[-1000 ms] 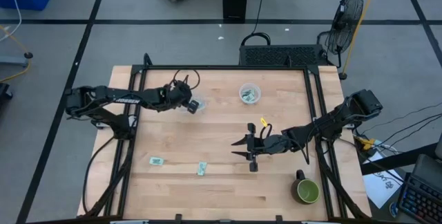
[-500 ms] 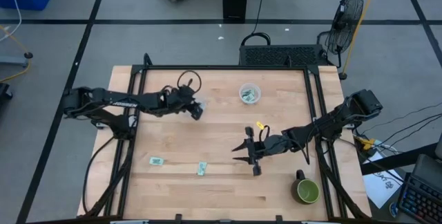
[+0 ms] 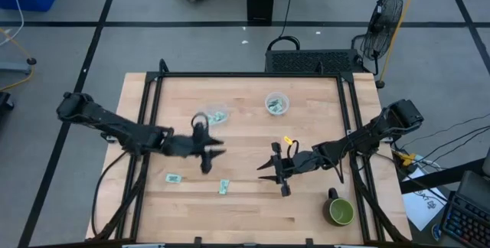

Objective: Pick and place Stevia / Truvia into bins
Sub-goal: Put the stevia packet into the left transparent container

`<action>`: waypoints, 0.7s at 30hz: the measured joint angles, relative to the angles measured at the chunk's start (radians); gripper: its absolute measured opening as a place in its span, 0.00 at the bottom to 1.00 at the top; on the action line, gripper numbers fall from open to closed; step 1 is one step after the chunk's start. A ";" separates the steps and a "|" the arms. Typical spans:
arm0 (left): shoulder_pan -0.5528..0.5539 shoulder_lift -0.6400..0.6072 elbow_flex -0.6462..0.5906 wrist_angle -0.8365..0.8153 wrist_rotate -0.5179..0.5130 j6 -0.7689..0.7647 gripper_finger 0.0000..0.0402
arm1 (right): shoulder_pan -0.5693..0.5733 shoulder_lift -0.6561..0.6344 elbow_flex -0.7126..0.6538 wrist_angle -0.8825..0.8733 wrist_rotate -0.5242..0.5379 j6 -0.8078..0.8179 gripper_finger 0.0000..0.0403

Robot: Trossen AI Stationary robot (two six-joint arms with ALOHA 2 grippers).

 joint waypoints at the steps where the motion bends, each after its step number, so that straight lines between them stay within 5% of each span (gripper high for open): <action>1: -0.034 -0.003 0.000 -0.013 -0.003 0.009 0.40 | 0.000 0.000 0.000 0.001 0.000 0.000 0.31; 15: -0.401 0.007 0.000 -0.537 -0.060 -0.524 0.40 | -0.003 0.000 0.000 0.001 0.001 0.000 0.31; 21: -0.508 0.007 0.000 -0.592 -0.008 -0.605 0.40 | -0.003 0.000 0.000 0.015 0.002 0.000 0.31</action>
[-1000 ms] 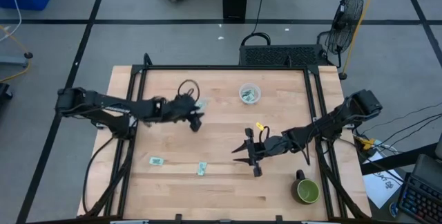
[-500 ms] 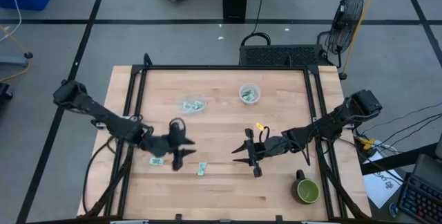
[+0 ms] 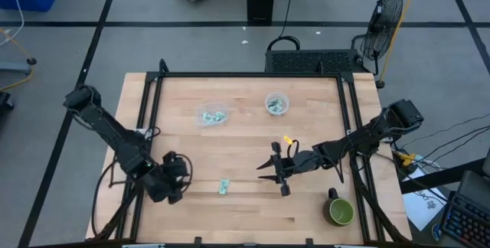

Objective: Pick and place Stevia / Truvia into bins
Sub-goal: Put the stevia packet into the left transparent container

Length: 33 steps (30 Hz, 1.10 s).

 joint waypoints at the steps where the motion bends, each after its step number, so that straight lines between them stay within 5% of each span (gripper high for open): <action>1: -0.015 0.001 0.000 -0.006 0.007 -0.007 0.39 | 0.000 0.000 0.000 0.003 0.000 0.000 0.31; 16: -0.096 0.211 0.000 -0.062 0.196 -0.034 0.39 | 0.000 0.000 0.000 0.000 0.000 0.001 0.31; 33: -0.096 0.313 0.034 -0.129 0.217 -0.069 0.39 | -0.007 0.000 -0.072 0.123 0.000 0.002 0.31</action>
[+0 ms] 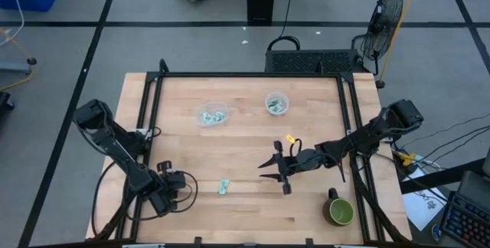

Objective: Pick and place Stevia / Truvia into bins
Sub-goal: Put the stevia packet into the left transparent container

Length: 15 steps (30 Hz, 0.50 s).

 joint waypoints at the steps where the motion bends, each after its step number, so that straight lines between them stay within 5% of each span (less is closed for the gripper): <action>1: 0.000 0.002 0.011 -0.015 0.003 0.000 0.39 | -0.001 0.000 -0.007 0.014 0.000 0.000 0.31; 9: 0.000 0.001 0.105 -0.240 -0.038 -0.008 0.39 | -0.001 0.000 -0.013 0.035 -0.001 -0.001 0.31; 15: 0.004 0.002 0.088 -0.228 -0.080 0.000 0.40 | -0.001 0.000 -0.013 0.044 -0.001 -0.001 0.31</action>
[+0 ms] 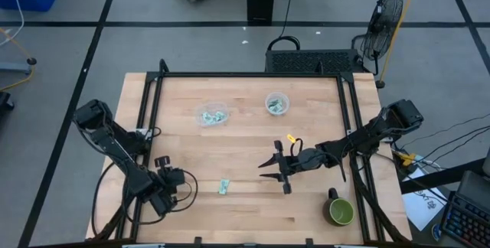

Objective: Pick and place Stevia / Truvia into bins
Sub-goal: Put the stevia packet into the left transparent container

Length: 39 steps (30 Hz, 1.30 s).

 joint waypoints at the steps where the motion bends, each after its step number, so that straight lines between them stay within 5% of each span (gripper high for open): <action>1: 0.000 0.000 -0.004 0.003 -0.001 -0.001 0.40 | 0.000 0.000 0.000 -0.001 0.000 0.000 0.31; 33: -0.002 -0.002 -0.098 0.106 0.010 -0.077 0.39 | 0.000 0.000 0.000 0.020 -0.002 0.000 0.31; 39: -0.002 -0.001 -0.099 0.109 0.001 -0.078 0.28 | 0.000 0.000 0.000 0.020 -0.002 0.000 0.31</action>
